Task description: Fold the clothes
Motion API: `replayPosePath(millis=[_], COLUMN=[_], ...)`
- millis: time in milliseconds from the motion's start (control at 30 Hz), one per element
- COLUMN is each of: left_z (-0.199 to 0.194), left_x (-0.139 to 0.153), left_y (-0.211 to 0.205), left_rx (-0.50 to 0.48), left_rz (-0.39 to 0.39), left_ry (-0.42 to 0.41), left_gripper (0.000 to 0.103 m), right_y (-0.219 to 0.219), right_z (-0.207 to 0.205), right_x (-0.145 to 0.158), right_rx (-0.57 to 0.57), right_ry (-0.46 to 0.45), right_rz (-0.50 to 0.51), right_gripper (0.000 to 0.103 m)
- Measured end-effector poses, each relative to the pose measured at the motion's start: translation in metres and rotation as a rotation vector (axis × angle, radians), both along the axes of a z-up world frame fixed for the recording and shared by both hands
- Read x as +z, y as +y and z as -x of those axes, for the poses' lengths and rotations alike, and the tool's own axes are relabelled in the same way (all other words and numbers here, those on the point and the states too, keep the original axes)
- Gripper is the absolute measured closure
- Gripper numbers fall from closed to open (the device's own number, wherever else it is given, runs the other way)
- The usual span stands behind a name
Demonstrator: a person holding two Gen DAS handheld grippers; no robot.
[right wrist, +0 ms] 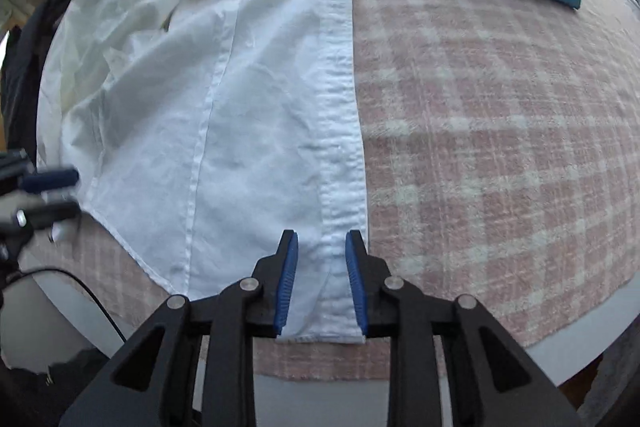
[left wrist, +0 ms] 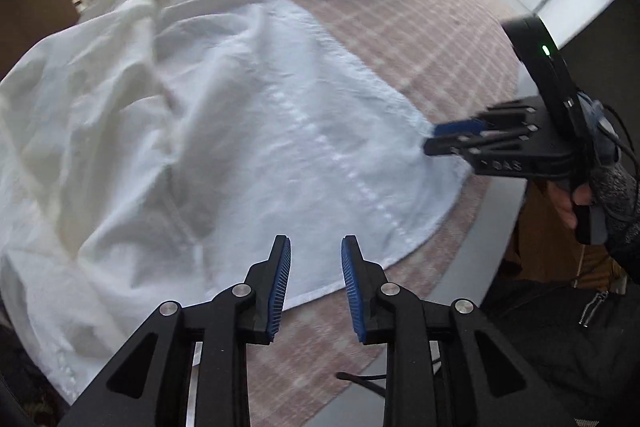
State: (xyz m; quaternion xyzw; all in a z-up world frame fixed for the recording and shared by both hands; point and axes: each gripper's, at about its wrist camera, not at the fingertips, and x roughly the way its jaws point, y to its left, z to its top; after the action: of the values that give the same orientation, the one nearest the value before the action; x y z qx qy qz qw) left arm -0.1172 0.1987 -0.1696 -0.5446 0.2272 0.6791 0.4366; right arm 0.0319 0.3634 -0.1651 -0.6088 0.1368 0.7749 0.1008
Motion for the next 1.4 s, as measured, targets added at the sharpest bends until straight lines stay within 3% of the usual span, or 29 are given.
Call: replayPosePath(millis=[100,167,200,233,300,467,600,700,867,1033,1133,1200,1233,1267,1333,1400], left_z=[0.022,0.033,0.038,0.043,0.051,0.066,0.065,0.057,0.032,0.025,0.032,0.037,0.041,0.046,0.051,0.053], left_x=[0.016,0.024,0.027,0.03,0.029,0.02,0.017,0.01,-0.004,-0.021,-0.029,-0.036,-0.037,-0.036,-0.028,-0.012], left_y=[-0.049,-0.076,-0.087,-0.098,-0.107,-0.112,-0.126,-0.145,-0.155,-0.129,-0.111,-0.105,-0.109,-0.114,-0.128,-0.142], left_rx=[0.16,0.25,0.289,0.328,0.384,0.477,0.51,0.532,0.546,0.518,0.522,0.519,0.528,0.536,0.562,0.581], left_rz=[-0.014,-0.003,-0.003,-0.002,0.008,0.032,0.014,0.023,0.033,0.054,0.125,0.192,0.184,0.155,0.11,0.091], left_ry=[0.052,0.093,0.099,0.106,0.12,0.141,0.121,0.086,0.017,0.0,0.071,0.137,0.122,0.089,0.061,0.084], left_gripper=[0.077,0.068,0.065,0.063,0.062,0.061,0.06,0.06,0.06,0.059,0.059,0.063,0.076,0.101,0.102,0.102], right_y=[0.004,-0.008,-0.015,-0.023,-0.04,-0.075,-0.109,-0.14,-0.184,-0.181,-0.166,-0.154,-0.149,-0.145,-0.137,-0.125], right_z=[0.011,0.041,0.057,0.075,0.114,0.215,0.282,0.313,0.329,0.332,0.335,0.338,0.34,0.342,0.349,0.36], right_x=[0.028,0.055,0.068,0.08,0.101,0.122,0.122,0.11,0.079,0.072,0.081,0.089,0.094,0.099,0.11,0.118], right_rx=[0.01,0.091,0.138,0.187,0.285,0.427,0.507,0.545,0.634,0.61,0.577,0.55,0.539,0.533,0.535,0.526], right_ry=[0.039,0.072,0.083,0.098,0.136,0.121,0.049,-0.002,-0.058,-0.068,-0.066,-0.063,-0.057,-0.049,-0.025,-0.009], right_rz=[0.077,0.065,0.044,0.025,-0.006,0.0,0.111,0.133,0.016,-0.044,-0.043,-0.029,-0.029,-0.035,-0.065,-0.103], right_gripper=[0.078,0.078,0.075,0.065,0.052,0.05,0.05,0.05,0.05,0.05,0.05,0.05,0.05,0.05,0.05,0.05])
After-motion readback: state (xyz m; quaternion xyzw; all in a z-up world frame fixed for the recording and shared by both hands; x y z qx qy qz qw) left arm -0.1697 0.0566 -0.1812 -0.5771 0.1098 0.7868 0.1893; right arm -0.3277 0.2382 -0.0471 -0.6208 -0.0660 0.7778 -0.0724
